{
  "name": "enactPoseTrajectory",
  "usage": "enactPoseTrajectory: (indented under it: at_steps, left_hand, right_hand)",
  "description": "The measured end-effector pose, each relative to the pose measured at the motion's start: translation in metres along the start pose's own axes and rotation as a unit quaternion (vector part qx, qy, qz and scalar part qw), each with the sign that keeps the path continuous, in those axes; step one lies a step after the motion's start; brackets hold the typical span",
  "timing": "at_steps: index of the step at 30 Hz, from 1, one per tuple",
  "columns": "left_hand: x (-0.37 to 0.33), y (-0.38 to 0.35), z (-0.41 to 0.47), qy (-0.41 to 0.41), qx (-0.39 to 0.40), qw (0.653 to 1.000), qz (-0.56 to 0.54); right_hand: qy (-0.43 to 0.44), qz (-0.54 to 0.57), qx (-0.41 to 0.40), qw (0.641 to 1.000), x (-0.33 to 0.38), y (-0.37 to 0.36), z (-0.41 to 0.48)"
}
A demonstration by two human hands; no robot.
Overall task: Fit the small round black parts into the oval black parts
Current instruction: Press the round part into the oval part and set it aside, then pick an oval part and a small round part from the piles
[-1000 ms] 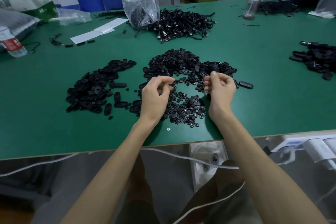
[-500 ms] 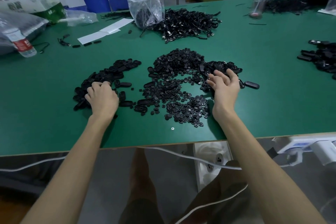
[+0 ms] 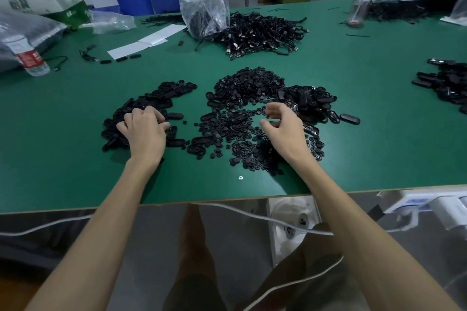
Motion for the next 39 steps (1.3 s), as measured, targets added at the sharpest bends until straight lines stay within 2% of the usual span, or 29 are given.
enactPoseTrajectory:
  at_steps: [2, 4, 7, 13, 19, 25, 32, 39]
  left_hand:
    - [-0.006, 0.009, -0.004, -0.017, -0.039, 0.998, -0.037]
    - [-0.012, 0.012, -0.006, -0.020, -0.033, 0.990, -0.135]
    - [-0.025, 0.006, -0.009, 0.000, 0.030, 0.958, -0.286]
    - [-0.084, -0.009, -0.035, -0.046, 0.141, 0.887, -0.438]
    - [-0.124, -0.024, -0.057, -0.057, 0.179, 0.855, -0.484]
    - [-0.144, -0.025, -0.064, -0.060, 0.175, 0.832, -0.522]
    - [-0.154, -0.031, -0.070, -0.045, 0.171, 0.813, -0.555]
    - [-0.152, -0.034, -0.071, -0.044, 0.167, 0.786, -0.593]
  right_hand:
    - [0.013, -0.063, 0.032, 0.997, -0.001, -0.009, 0.001]
    - [0.019, -0.120, 0.059, 0.991, -0.003, -0.018, 0.000]
    - [0.034, -0.146, 0.073, 0.986, -0.002, -0.023, -0.001]
    - [0.048, -0.138, 0.068, 0.987, 0.001, -0.023, 0.000]
    - [0.055, -0.116, 0.075, 0.989, 0.006, -0.023, -0.002]
    - [0.056, 0.053, -0.015, 0.997, 0.013, 0.006, -0.004]
    - [0.064, 0.106, -0.038, 0.992, 0.014, 0.016, -0.006]
    - [0.038, 0.130, -0.024, 0.990, 0.009, 0.011, -0.005]
Point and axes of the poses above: each hand's wrist, its own z-axis towards the middle knuckle, its own y-axis out of the back of the hand, x = y × z, the point moved 10 cm from there along z, towards the middle knuckle, and after that the axes turned 12 degrees about z, right-handed, at the moved point
